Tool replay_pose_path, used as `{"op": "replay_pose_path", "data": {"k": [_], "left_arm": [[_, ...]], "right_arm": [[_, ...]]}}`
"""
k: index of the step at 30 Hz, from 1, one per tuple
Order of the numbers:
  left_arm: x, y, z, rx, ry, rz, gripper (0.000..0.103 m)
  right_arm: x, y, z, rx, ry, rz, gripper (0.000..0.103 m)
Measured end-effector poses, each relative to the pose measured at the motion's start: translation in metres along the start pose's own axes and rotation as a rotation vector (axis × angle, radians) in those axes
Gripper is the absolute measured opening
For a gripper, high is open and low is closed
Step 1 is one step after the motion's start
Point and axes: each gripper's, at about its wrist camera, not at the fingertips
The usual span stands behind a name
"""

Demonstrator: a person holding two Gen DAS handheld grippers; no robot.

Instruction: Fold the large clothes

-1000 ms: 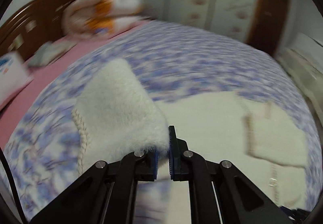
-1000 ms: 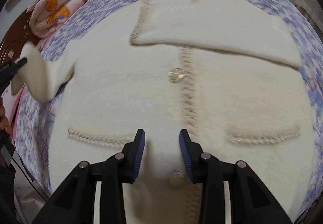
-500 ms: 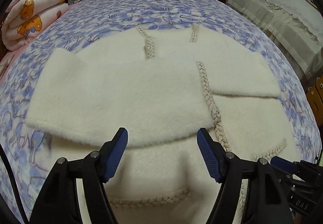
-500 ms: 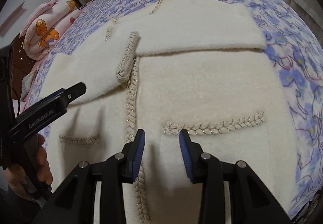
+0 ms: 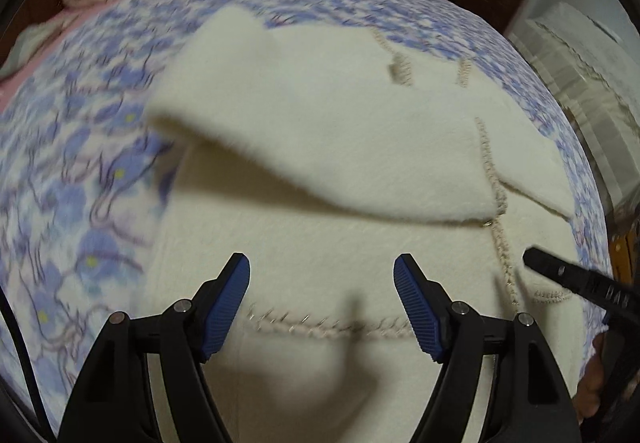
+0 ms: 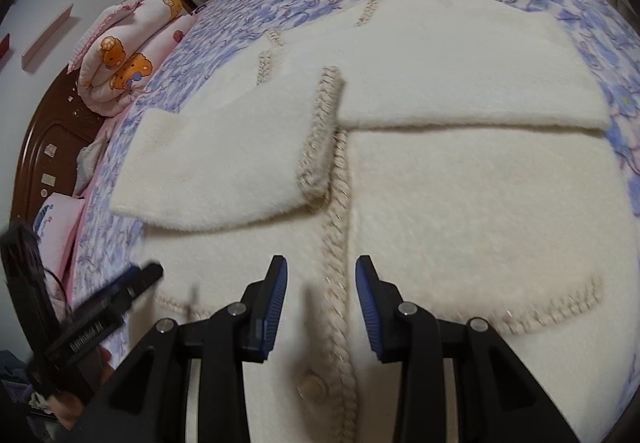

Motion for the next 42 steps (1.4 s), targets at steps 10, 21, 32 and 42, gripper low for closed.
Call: {"op": "replay_pose_path", "data": {"k": [10, 21, 32, 42], "left_arm": [[-0.018, 0.012, 0.035, -0.013, -0.095, -0.002, 0.073], [-0.013, 0.017, 0.037, -0.014, -0.101, -0.019, 0.073], [-0.008, 0.019, 0.036, -0.004, -0.121, -0.043, 0.073], [-0.004, 0.016, 0.044, -0.004, -0.105, -0.051, 0.073]], "right_arm": [[0.058, 0.039, 0.008, 0.088, 0.051, 0.016, 0.040], [0.076, 0.067, 0.056, 0.031, -0.130, -0.018, 0.013], [0.093, -0.060, 0.183, 0.196, -0.511, -0.328, 0.013], [0.160, -0.040, 0.101, -0.002, -0.271, -0.389, 0.013]]}}
Point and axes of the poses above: each gripper's, at about its wrist camera, not at the fingertips, and y roughly the way its jaws point, z to its left, x to its top, and after that the axes turned 13 degrees about y, right-handed
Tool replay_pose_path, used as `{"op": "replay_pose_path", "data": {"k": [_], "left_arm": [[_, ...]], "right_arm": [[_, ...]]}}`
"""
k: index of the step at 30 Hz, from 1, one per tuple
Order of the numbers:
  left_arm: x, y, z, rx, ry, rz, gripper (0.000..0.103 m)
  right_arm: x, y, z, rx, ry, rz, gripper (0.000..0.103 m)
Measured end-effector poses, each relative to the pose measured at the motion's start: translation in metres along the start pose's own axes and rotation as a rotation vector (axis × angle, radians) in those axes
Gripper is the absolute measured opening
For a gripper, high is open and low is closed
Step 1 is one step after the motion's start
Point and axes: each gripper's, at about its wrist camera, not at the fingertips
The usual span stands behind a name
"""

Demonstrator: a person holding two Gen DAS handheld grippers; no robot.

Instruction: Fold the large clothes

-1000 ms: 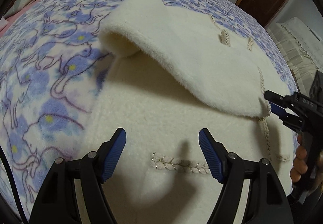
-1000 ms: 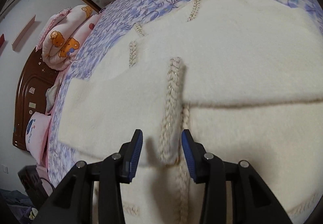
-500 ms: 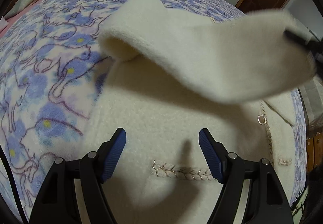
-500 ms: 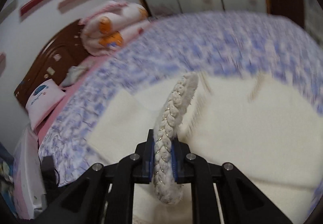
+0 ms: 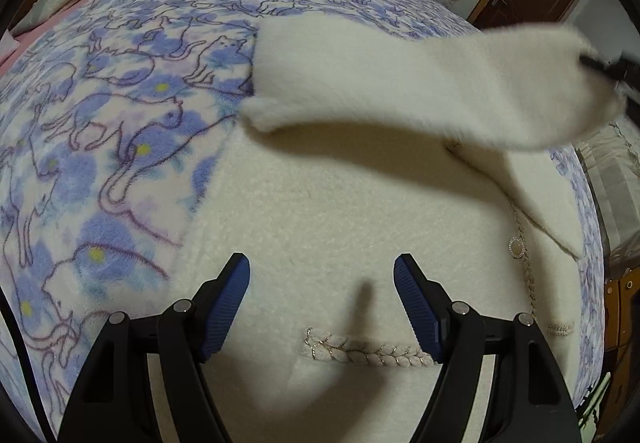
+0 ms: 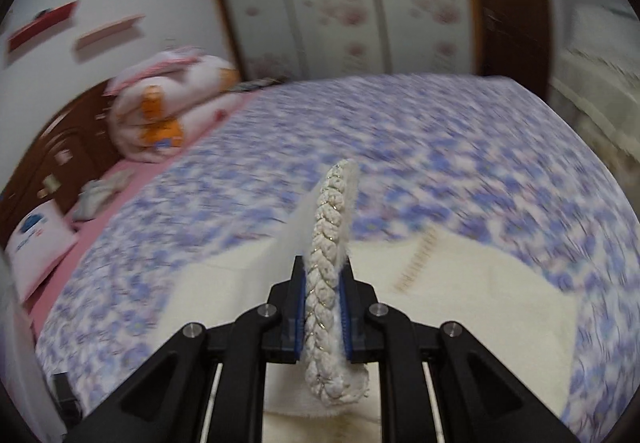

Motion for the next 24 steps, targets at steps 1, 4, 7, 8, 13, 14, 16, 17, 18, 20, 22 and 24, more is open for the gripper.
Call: {"op": "replay_pose_path", "data": {"k": [1, 4, 7, 8, 13, 14, 16, 17, 18, 20, 22, 24], "left_arm": [[0.001, 0.000, 0.001, -0.002, 0.001, -0.001, 0.073], [0.009, 0.001, 0.003, 0.000, 0.014, 0.000, 0.073], [0.026, -0.001, 0.009, 0.008, 0.023, -0.022, 0.073], [0.034, -0.001, 0.014, 0.004, 0.017, -0.027, 0.073], [0.074, 0.017, 0.035, -0.023, -0.028, -0.015, 0.073], [0.081, 0.024, 0.038, -0.030, -0.031, -0.004, 0.073], [0.095, 0.042, 0.044, -0.020, -0.047, 0.037, 0.073], [0.100, 0.051, 0.045, -0.031, -0.056, 0.060, 0.073], [0.104, 0.060, 0.047, -0.032, -0.066, 0.076, 0.074], [0.109, 0.072, 0.047, -0.013, -0.068, 0.093, 0.080], [0.112, 0.082, 0.046, 0.000, -0.066, 0.100, 0.083], [0.115, 0.090, 0.046, 0.000, -0.070, 0.102, 0.083]], "right_arm": [[-0.003, 0.013, -0.024, -0.063, 0.050, 0.016, 0.014], [-0.021, 0.046, -0.081, -0.211, 0.168, 0.118, 0.020], [-0.042, 0.056, -0.129, -0.230, 0.296, 0.214, 0.022], [-0.050, 0.052, -0.142, -0.181, 0.342, 0.229, 0.027], [-0.077, 0.045, -0.166, -0.074, 0.417, 0.280, 0.035], [-0.080, 0.046, -0.167, -0.075, 0.418, 0.289, 0.035], [-0.080, 0.050, -0.167, -0.069, 0.419, 0.298, 0.035], [-0.080, 0.054, -0.166, -0.061, 0.417, 0.300, 0.035], [-0.078, 0.057, -0.163, -0.057, 0.412, 0.301, 0.035], [-0.079, 0.066, -0.159, -0.054, 0.400, 0.304, 0.035], [-0.078, 0.077, -0.153, -0.067, 0.386, 0.304, 0.035], [-0.077, 0.081, -0.147, -0.083, 0.359, 0.291, 0.037]]}}
Point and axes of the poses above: each gripper's, at about its wrist camera, not at the fingertips, and y roughly the way its jaws point, z to its left, x to its top, and after that the axes turned 13 degrees about y, right-handed
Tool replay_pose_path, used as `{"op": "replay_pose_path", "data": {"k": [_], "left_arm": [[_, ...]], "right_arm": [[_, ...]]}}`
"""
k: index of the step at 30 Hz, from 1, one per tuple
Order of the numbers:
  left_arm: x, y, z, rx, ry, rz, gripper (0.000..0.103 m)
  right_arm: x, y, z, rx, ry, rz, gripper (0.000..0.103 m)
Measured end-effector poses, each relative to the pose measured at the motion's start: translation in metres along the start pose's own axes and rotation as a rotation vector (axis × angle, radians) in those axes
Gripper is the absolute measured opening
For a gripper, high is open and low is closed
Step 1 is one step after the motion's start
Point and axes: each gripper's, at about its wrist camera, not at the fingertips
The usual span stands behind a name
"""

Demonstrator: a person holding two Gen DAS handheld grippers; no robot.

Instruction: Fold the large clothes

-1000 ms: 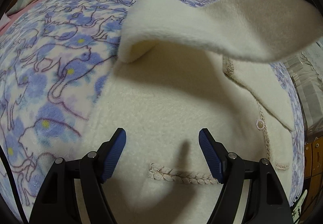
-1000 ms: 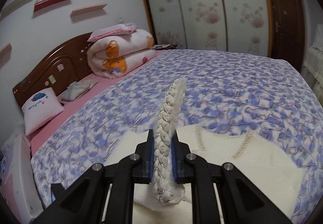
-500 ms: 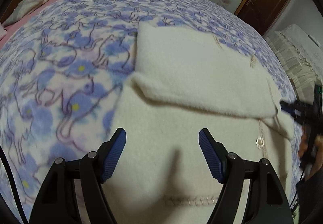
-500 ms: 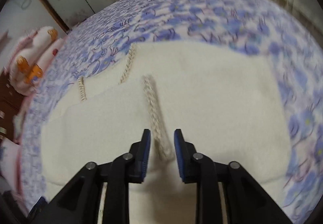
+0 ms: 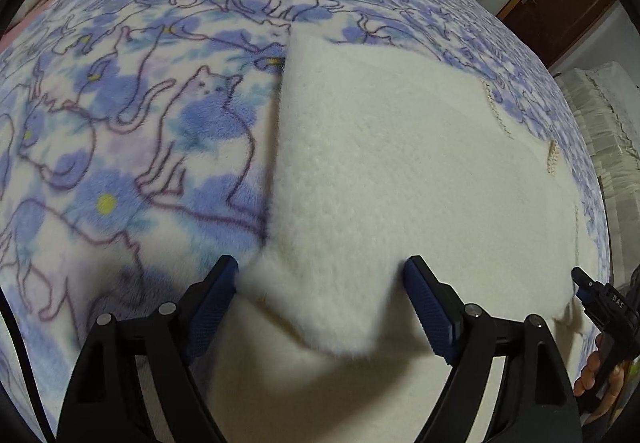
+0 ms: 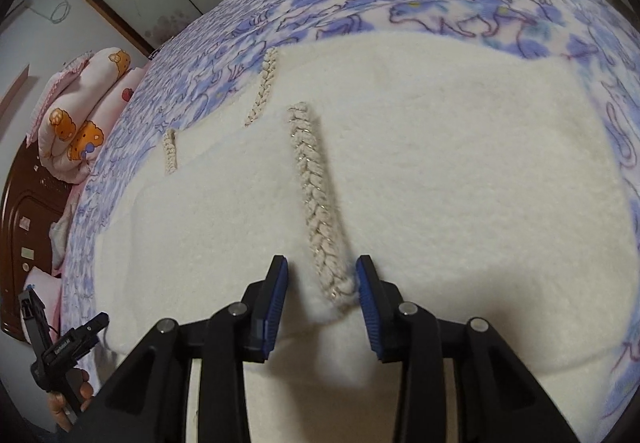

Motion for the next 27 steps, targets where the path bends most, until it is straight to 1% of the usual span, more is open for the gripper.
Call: {"op": "replay_pose_path", "data": {"k": [1, 2, 3, 4, 5, 6, 7, 9, 10, 12, 13, 14, 15, 16, 17, 18, 19, 20, 21, 22, 23, 24, 25, 27], "left_arm": [[0.001, 0.001, 0.000, 0.002, 0.001, -0.006, 0.075], [0.004, -0.001, 0.001, 0.012, 0.006, -0.018, 0.058], [0.006, -0.004, 0.002, 0.011, 0.013, -0.033, 0.048], [0.008, -0.008, 0.002, 0.026, 0.014, -0.047, 0.032], [0.010, -0.010, 0.004, 0.045, 0.015, -0.055, 0.021], [0.011, -0.009, 0.006, 0.041, 0.018, -0.057, 0.020], [0.012, -0.008, 0.007, 0.043, 0.021, -0.056, 0.019], [0.013, -0.002, 0.005, 0.075, 0.046, -0.047, 0.019], [0.013, -0.001, 0.002, 0.093, 0.066, -0.047, 0.019], [0.015, -0.004, -0.006, 0.137, 0.108, -0.047, 0.019], [0.014, -0.009, -0.008, 0.159, 0.119, -0.050, 0.022], [0.014, -0.015, -0.012, 0.200, 0.129, -0.061, 0.024], [0.013, -0.024, -0.017, 0.256, 0.137, -0.092, 0.024], [0.011, -0.032, -0.024, 0.287, 0.149, -0.134, 0.027], [0.008, -0.042, -0.033, 0.309, 0.176, -0.192, 0.043], [0.006, -0.050, -0.044, 0.309, 0.208, -0.240, 0.054], [0.003, -0.055, -0.053, 0.290, 0.231, -0.273, 0.071], [0.001, -0.060, -0.065, 0.252, 0.252, -0.301, 0.072], [0.001, -0.060, -0.076, 0.209, 0.266, -0.308, 0.072], [0.003, -0.057, -0.087, 0.163, 0.276, -0.293, 0.072], [0.004, -0.051, -0.095, 0.124, 0.280, -0.266, 0.072], [0.006, -0.043, -0.103, 0.084, 0.278, -0.223, 0.072], [0.008, -0.033, -0.109, 0.058, 0.271, -0.182, 0.072], [0.007, -0.012, -0.113, 0.026, 0.254, -0.121, 0.072]], "right_arm": [[-0.002, 0.000, 0.006, -0.032, -0.039, -0.008, 0.029], [-0.004, -0.003, 0.011, -0.066, -0.073, -0.019, 0.015], [-0.006, -0.011, 0.014, -0.059, -0.087, -0.029, 0.015], [-0.008, -0.021, 0.013, -0.033, -0.085, -0.051, 0.015], [-0.012, -0.036, 0.012, -0.001, -0.079, -0.084, 0.015], [-0.014, -0.042, 0.009, 0.015, -0.077, -0.102, 0.015], [-0.017, -0.040, 0.007, -0.002, -0.081, -0.099, 0.015], [-0.023, -0.019, 0.004, -0.076, -0.102, -0.039, 0.015], [-0.027, -0.011, 0.004, -0.103, -0.117, -0.022, 0.016], [-0.032, -0.016, 0.008, -0.130, -0.133, -0.058, 0.020], [-0.032, -0.022, 0.012, -0.143, -0.122, -0.065, 0.023], [-0.033, -0.029, 0.014, -0.144, -0.113, -0.079, 0.026], [-0.035, -0.036, 0.016, -0.136, -0.112, -0.104, 0.028], [-0.039, -0.047, 0.023, -0.122, -0.130, -0.155, 0.030], [-0.044, -0.054, 0.030, -0.116, -0.156, -0.197, 0.032], [-0.049, -0.058, 0.039, -0.105, -0.184, -0.225, 0.034], [-0.053, -0.059, 0.048, -0.078, -0.212, -0.231, 0.036], [-0.057, -0.056, 0.058, -0.038, -0.239, -0.219, 0.036], [-0.062, -0.051, 0.070, -0.007, -0.270, -0.205, 0.036], [-0.067, -0.046, 0.082, 0.009, -0.308, -0.200, 0.036], [-0.072, -0.039, 0.095, 0.020, -0.349, -0.197, 0.036], [-0.076, -0.033, 0.104, 0.028, -0.378, -0.189, 0.036], [-0.080, -0.023, 0.114, 0.028, -0.407, -0.168, 0.036], [-0.083, -0.003, 0.123, 0.016, -0.417, -0.108, 0.036]]}}
Point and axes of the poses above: each gripper's, at about its wrist camera, not at the fingertips, and y roughly the way its jaws point, z to its left, x to its top, and after that the axes turned 13 degrees about y, right-handed
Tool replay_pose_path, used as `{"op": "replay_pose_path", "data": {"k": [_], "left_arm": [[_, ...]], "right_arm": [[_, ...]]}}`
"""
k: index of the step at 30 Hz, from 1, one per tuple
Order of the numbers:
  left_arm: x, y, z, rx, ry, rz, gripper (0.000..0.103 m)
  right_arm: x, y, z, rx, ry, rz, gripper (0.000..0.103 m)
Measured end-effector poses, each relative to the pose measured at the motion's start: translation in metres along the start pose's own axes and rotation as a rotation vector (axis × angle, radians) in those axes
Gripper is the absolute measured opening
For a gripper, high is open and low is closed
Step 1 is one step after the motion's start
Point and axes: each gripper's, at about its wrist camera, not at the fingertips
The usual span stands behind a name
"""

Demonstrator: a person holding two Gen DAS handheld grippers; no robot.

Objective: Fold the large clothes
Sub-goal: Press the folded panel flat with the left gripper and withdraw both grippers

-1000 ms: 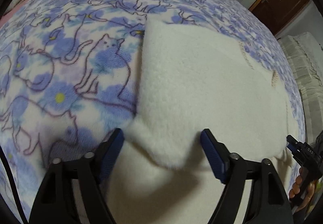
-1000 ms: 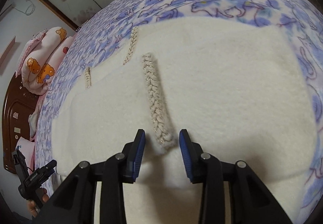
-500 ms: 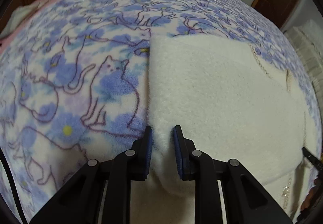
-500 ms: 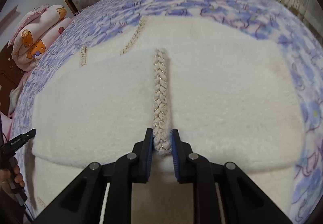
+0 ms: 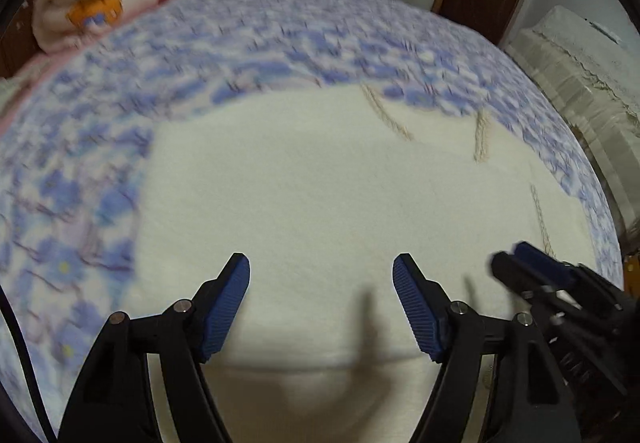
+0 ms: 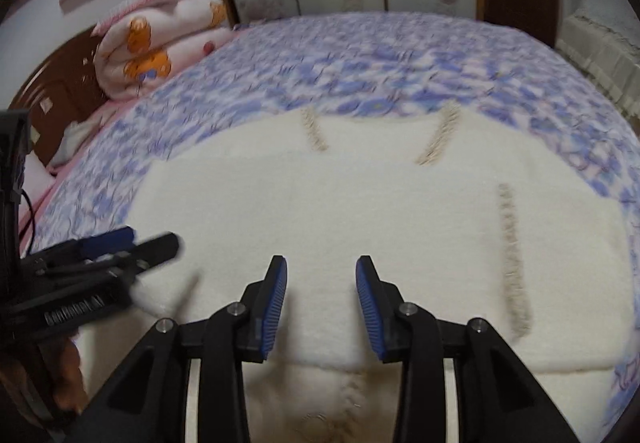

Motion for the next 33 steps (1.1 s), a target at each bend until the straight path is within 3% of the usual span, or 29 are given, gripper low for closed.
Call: {"op": "replay_pose_path", "data": {"k": [2, 4, 6, 8, 9, 11, 12, 17, 33], "left_arm": [[-0.004, 0.019, -0.004, 0.025, 0.017, 0.044, 0.072], [-0.008, 0.026, -0.005, 0.083, 0.061, 0.030, 0.072], [-0.009, 0.027, 0.008, 0.155, 0.078, 0.017, 0.073], [-0.010, 0.028, 0.028, 0.225, 0.044, 0.026, 0.089], [-0.011, 0.029, 0.040, 0.221, 0.017, 0.030, 0.090], [-0.012, 0.030, 0.057, 0.201, -0.011, 0.038, 0.091], [-0.013, 0.031, 0.062, 0.218, -0.020, 0.044, 0.093], [-0.019, 0.029, 0.081, 0.151, -0.096, 0.052, 0.095], [-0.018, 0.004, 0.077, 0.200, -0.070, 0.078, 0.094]], "right_arm": [[0.000, 0.016, -0.003, -0.014, 0.006, 0.051, 0.035], [0.003, 0.019, -0.014, -0.060, -0.007, 0.033, 0.033], [0.007, 0.015, -0.035, -0.186, -0.003, -0.015, 0.033], [0.013, 0.011, -0.077, -0.332, 0.052, -0.045, 0.036], [0.014, 0.008, -0.097, -0.347, 0.085, -0.046, 0.037], [0.014, 0.000, -0.133, -0.318, 0.167, -0.036, 0.070], [0.013, -0.006, -0.145, -0.307, 0.203, -0.041, 0.071], [0.007, -0.015, -0.151, -0.306, 0.219, -0.046, 0.071], [0.004, -0.042, -0.131, -0.296, 0.231, -0.014, 0.071]]}}
Point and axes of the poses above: each gripper's, at about its wrist camera, not at the fingertips, and y roughly the way its jaws point, z to its left, x to its top, and after that the axes turned 13 degrees about y, right-handed
